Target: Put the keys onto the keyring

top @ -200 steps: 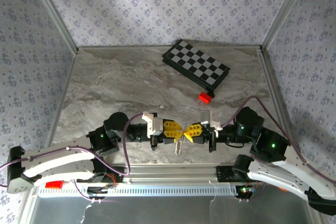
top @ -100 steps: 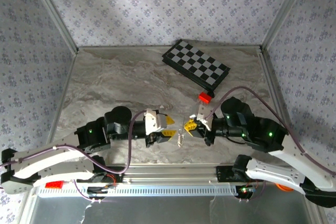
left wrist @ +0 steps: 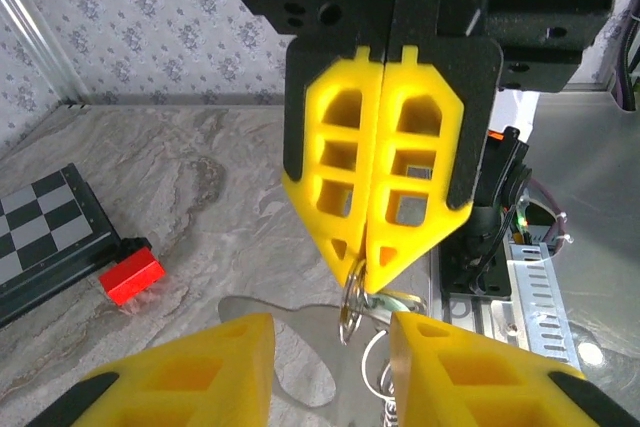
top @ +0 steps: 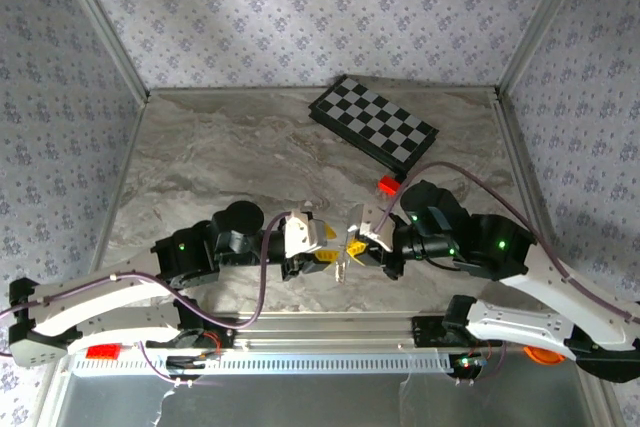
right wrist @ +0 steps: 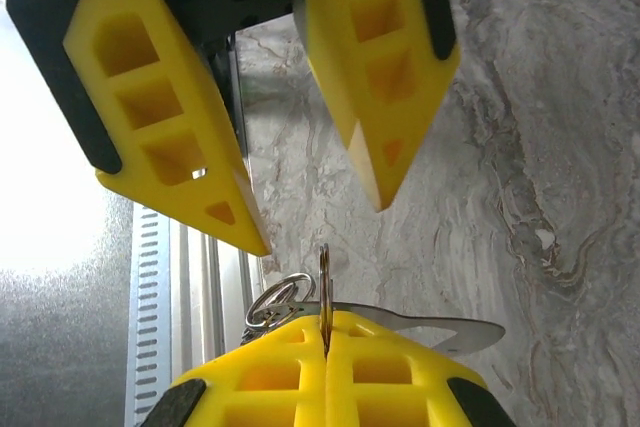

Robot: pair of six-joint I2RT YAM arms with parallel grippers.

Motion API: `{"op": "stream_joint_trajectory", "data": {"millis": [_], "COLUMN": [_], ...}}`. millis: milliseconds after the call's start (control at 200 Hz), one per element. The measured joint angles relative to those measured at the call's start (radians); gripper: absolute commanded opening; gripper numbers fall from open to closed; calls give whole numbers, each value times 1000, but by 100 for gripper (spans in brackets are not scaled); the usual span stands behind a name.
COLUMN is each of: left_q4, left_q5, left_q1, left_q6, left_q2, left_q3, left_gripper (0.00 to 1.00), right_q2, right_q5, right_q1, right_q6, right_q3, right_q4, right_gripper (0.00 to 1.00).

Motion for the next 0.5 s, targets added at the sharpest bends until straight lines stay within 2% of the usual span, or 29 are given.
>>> {"op": "stream_joint_trajectory", "data": {"millis": [255,500], "left_q4": [18,24], "left_q5": [2,8], "left_q1": [0,0], "left_q6": [1,3], "left_q2": [43,54], "left_q3": [1,2], "left_gripper": [30,13], "right_q2": [8,9], "right_q5": [-1,-3], "right_q1": [4,5], "right_q6": [-19,-22], "right_q3": [0,0], "right_q4": [-2,2], "right_gripper": [0,0]}}
